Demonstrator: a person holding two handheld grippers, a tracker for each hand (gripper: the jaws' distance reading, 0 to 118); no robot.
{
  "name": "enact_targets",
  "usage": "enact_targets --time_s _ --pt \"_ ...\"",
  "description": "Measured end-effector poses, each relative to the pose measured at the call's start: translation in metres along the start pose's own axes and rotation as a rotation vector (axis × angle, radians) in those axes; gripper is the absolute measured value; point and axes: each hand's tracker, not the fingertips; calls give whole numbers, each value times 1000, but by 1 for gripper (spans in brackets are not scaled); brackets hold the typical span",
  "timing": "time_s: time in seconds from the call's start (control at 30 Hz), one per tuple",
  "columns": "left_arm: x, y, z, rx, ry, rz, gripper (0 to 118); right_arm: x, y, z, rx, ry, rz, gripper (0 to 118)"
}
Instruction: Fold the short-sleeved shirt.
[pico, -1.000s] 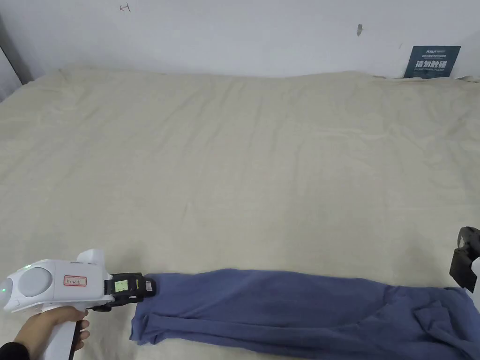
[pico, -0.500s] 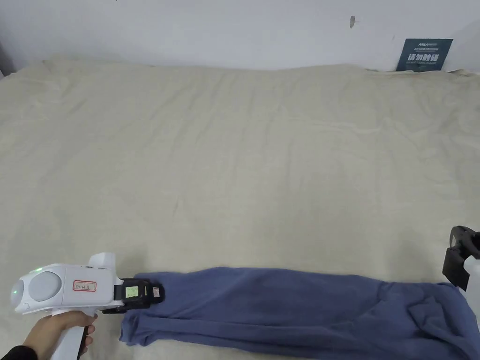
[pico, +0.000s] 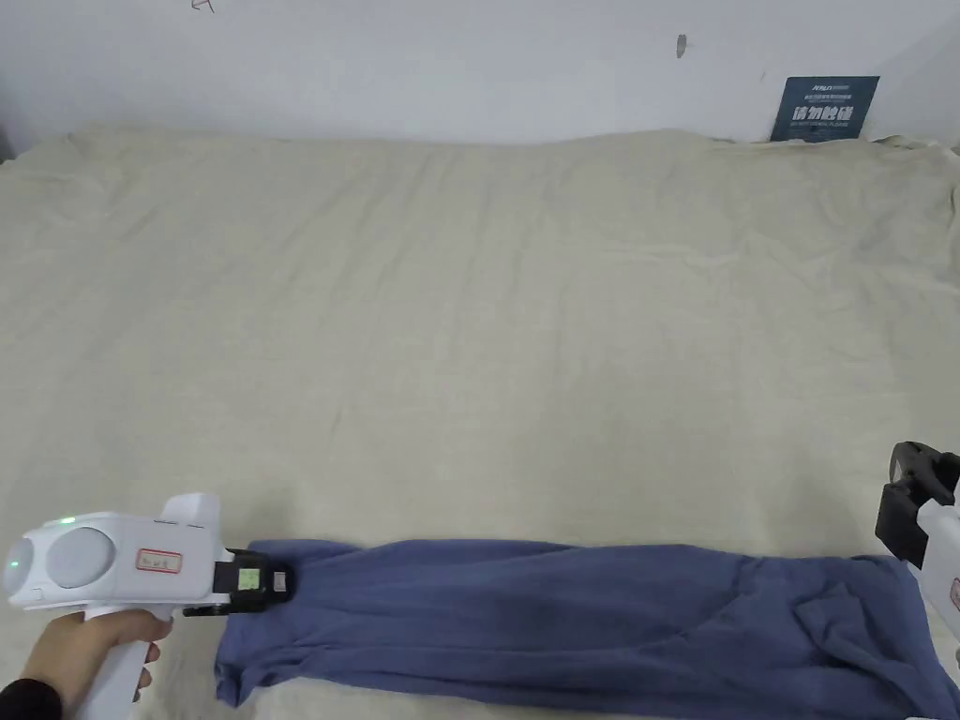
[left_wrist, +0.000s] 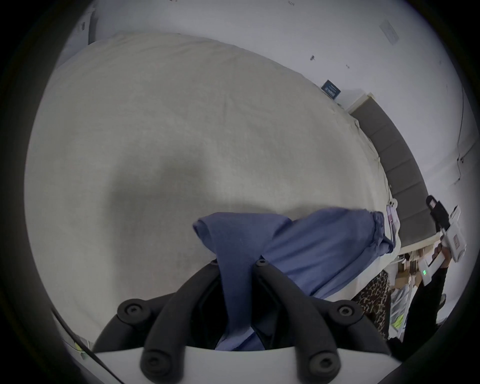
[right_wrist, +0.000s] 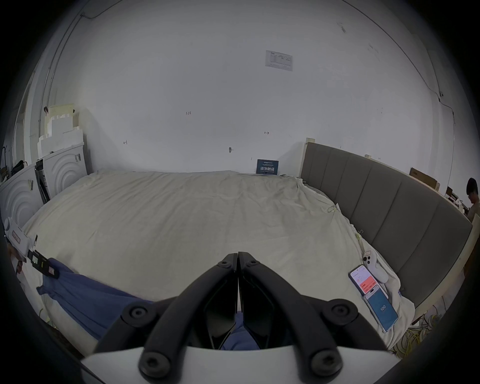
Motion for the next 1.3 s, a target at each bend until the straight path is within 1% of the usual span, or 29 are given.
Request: enact_targets --time_s 0.1,0.2,0.33,0.4,0.5,0.57,0.6,0.7,0.8,0.93,1.07,1.3 --pt "-8 1 21 25 -3 36 9 2 0 2 3 2 -1 0" --pt "-15 1 40 36 87 22 9 5 1 3 6 8 -4 0" --pt "-29 -1 63 68 138 85 9 8 0 5 12 17 -9 0" --pt "-27 -1 67 59 157 92 9 9 -1 6 14 22 -9 0" --pt "-3 2 68 27 199 104 9 11 -1 9 17 31 -11 0" --pt "25 5 67 8 217 64 9 13 -1 11 22 36 -11 0" --pt "37 7 66 7 206 65 9 14 -1 12 25 38 -12 0" --pt "80 12 59 -8 108 15 9 17 -2 16 34 42 -20 0" --pt "125 16 41 -26 54 -62 9 23 -5 19 37 41 -33 0" --pt "173 19 5 -60 -9 -103 9 34 -8 22 38 34 -38 0" --pt "205 21 -44 -115 -41 -141 9 44 -9 29 42 16 -47 0" --pt "235 11 -113 -171 -35 -84 9 57 -17 29 26 -4 -44 0"
